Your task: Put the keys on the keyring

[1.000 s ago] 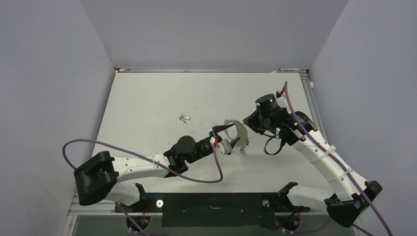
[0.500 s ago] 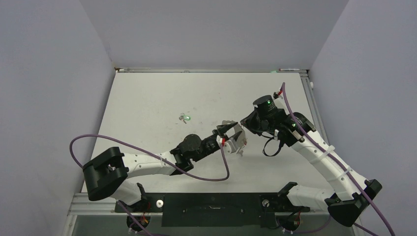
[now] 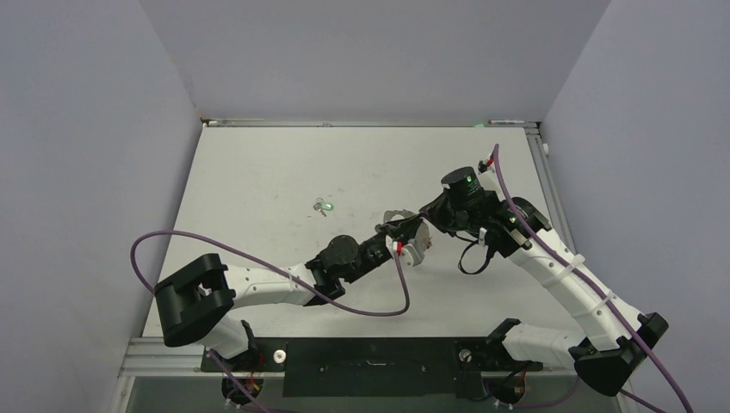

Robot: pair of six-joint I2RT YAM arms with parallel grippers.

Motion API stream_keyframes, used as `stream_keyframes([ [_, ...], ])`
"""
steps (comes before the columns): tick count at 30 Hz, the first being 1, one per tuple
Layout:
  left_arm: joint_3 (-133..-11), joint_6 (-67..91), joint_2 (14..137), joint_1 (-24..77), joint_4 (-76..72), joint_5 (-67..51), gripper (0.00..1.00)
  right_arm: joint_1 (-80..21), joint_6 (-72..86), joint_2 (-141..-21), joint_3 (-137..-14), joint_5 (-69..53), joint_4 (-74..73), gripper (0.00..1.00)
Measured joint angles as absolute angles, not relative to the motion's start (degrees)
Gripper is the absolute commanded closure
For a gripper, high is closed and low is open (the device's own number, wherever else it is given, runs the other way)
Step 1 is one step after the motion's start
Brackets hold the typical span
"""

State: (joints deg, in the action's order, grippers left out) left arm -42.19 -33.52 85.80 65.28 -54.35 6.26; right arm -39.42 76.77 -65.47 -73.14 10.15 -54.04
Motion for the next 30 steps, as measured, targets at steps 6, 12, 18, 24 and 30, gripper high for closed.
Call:
stream_keyframes([
  [6,-42.7,-35.1,87.0,66.0,-55.6,9.0,1.00,-39.5,77.5,-65.6,-73.1,10.9,-53.2,0.95],
  [12,-43.0,-35.7,87.3,66.3,-55.6,11.4,1.00,-39.9,77.7,-65.7,-71.9,11.6,-50.8,0.56],
  [18,-42.5,-35.5,87.2,66.1,-54.3,12.9,1.00,-40.8,76.9,-64.3,-70.7,10.8,-47.5,0.28],
  [24,-40.2,-34.4,84.8,65.8,-54.2,12.7,1.00,-41.0,73.4,-61.9,-70.2,12.4,-45.5,0.32],
  [30,-36.0,-29.9,78.0,65.7,-54.1,9.5,1.00,-41.0,61.5,-55.9,-64.7,15.3,-35.7,0.34],
])
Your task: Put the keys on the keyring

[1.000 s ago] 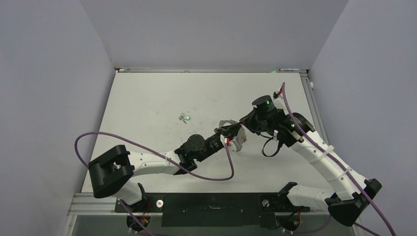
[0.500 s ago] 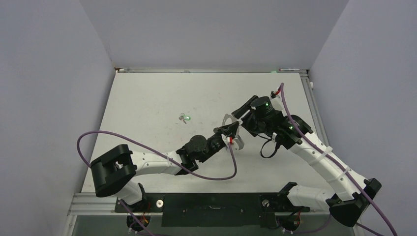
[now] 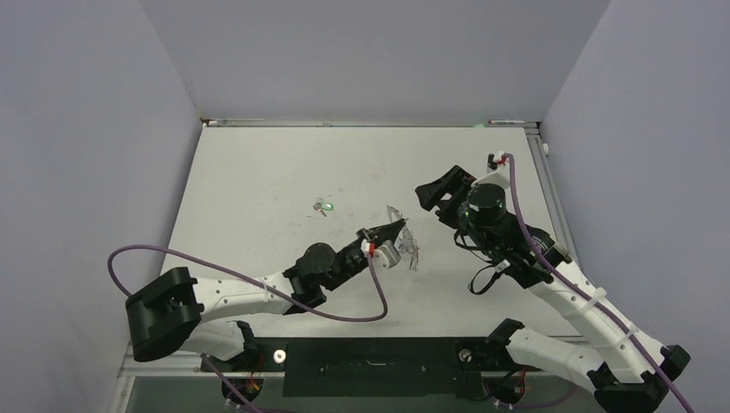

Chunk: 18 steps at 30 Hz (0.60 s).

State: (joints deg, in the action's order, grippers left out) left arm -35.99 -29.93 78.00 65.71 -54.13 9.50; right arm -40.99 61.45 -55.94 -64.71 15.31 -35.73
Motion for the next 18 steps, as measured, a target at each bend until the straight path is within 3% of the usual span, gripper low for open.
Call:
stream_keyframes([
  [5,-32.2,-24.2,69.8,65.5,-53.3,5.0,1.00,-41.0,44.2,-45.4,-54.7,14.5,-23.5,0.21],
  [9,-29.0,-19.0,62.2,64.9,-51.7,1.5,1.00,-41.0,33.3,-40.2,-51.9,11.3,-18.5,0.19],
  [18,-28.0,-7.0,45.4,63.6,-36.7,-1.8,1.00,-41.0,18.9,-44.6,-52.2,-4.8,-14.5,0.15],
])
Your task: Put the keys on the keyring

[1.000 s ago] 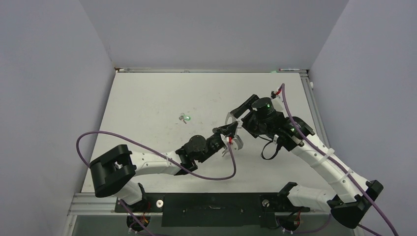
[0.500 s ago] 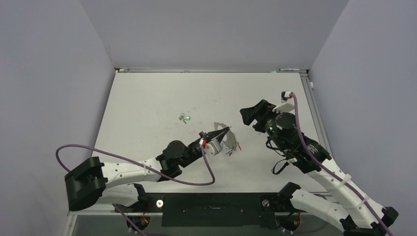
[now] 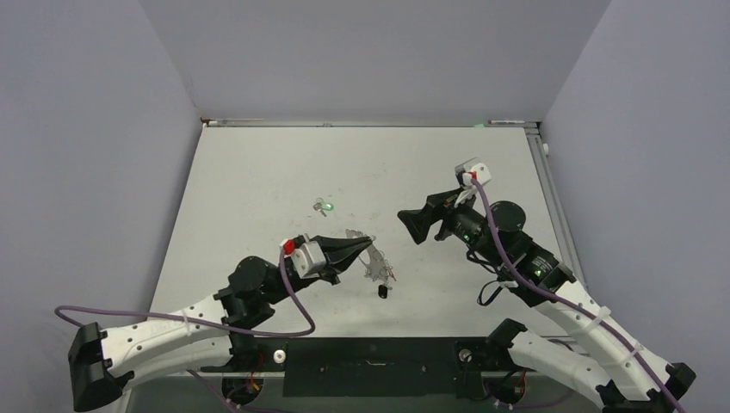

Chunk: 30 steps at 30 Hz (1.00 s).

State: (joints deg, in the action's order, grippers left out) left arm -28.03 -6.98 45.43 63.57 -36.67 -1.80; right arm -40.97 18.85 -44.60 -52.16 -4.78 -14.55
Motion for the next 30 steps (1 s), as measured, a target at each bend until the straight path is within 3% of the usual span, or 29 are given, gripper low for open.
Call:
stream_keyframes([
  [8,-35.8,-1.7,33.0,62.8,-14.5,-1.4,1.00,-41.0,16.7,-47.1,-51.6,-8.5,-12.2,0.14],
  [15,-35.9,-8.2,21.2,62.5,-4.1,-1.7,1.00,-41.0,15.8,-48.3,-50.8,-6.7,-10.1,0.14],
  [30,-26.3,-30.2,19.5,62.5,7.4,-8.9,1.00,-41.0,13.6,-64.2,-54.2,-9.9,-6.0,0.16],
])
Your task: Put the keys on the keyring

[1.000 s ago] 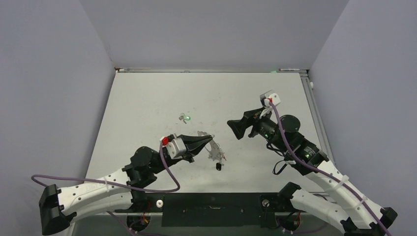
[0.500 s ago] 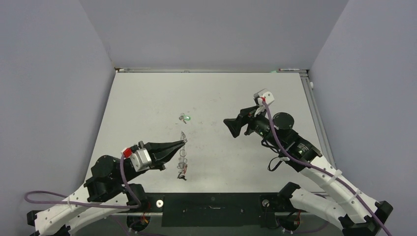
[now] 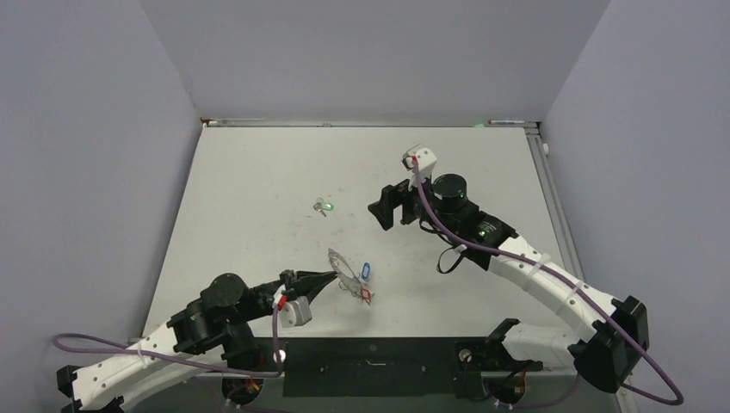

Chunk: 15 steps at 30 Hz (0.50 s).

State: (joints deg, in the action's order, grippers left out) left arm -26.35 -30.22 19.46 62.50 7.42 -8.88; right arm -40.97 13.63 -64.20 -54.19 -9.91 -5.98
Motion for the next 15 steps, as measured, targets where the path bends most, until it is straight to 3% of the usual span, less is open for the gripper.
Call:
stream_keyframes([
  [15,-19.0,-36.6,14.1,62.2,7.0,-7.6,1.00,-40.5,12.9,-90.7,-72.2,-12.1,-5.2,0.21],
])
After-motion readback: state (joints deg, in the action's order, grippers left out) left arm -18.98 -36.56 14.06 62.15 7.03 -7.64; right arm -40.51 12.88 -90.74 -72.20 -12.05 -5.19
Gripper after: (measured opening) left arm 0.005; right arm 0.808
